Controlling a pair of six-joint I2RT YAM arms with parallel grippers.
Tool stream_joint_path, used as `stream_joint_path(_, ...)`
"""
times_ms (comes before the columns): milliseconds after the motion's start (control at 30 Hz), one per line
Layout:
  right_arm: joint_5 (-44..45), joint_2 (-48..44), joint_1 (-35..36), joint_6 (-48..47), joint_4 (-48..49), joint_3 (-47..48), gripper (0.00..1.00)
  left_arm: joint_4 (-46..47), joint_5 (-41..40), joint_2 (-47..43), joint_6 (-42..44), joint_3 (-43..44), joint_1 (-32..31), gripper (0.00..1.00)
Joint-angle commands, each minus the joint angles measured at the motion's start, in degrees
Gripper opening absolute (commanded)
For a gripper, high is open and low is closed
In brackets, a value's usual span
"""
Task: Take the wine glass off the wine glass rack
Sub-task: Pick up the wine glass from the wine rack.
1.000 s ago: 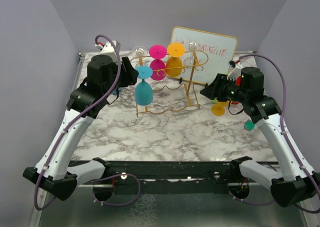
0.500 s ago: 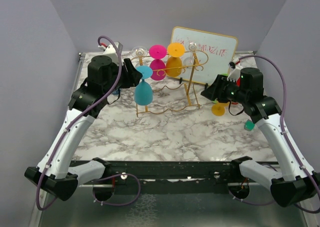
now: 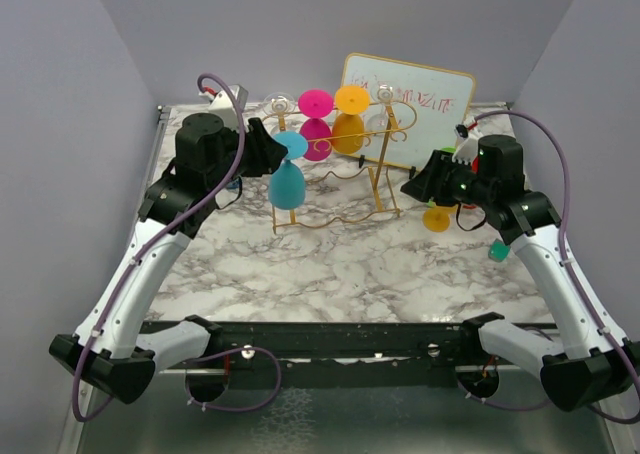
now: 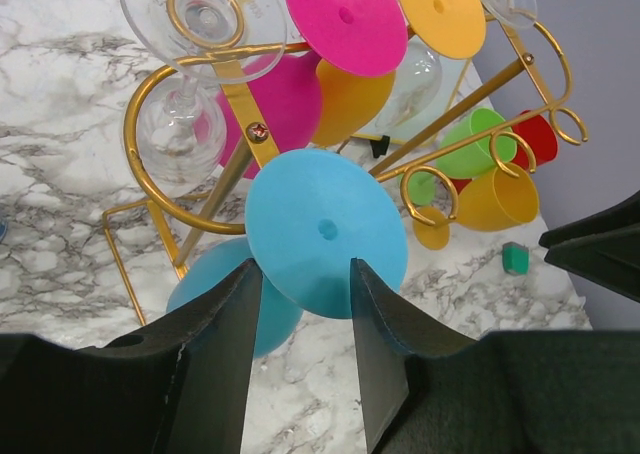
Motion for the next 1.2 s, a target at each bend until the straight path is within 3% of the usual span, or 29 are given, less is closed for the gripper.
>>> stream_joint_path(0,1.1,0.3,0.2,-0.9,-1.1,0.9,0.54,1.4,0.4,-0.8,-0.6,-1.0,0.3,0.41)
stream_joint_path(667,0.8,0.9,0.2,-0.8,-1.2,1.3,0.54,6.0,-0.5,-3.0,-2.9,-4.0,0.4,0.27)
stream_joint_path(1167,1.5,0.6,0.2,-1.0,-1.5,0.9,0.54,7.5,0.8,-2.4,-3.3,-4.8,0.4,0.24)
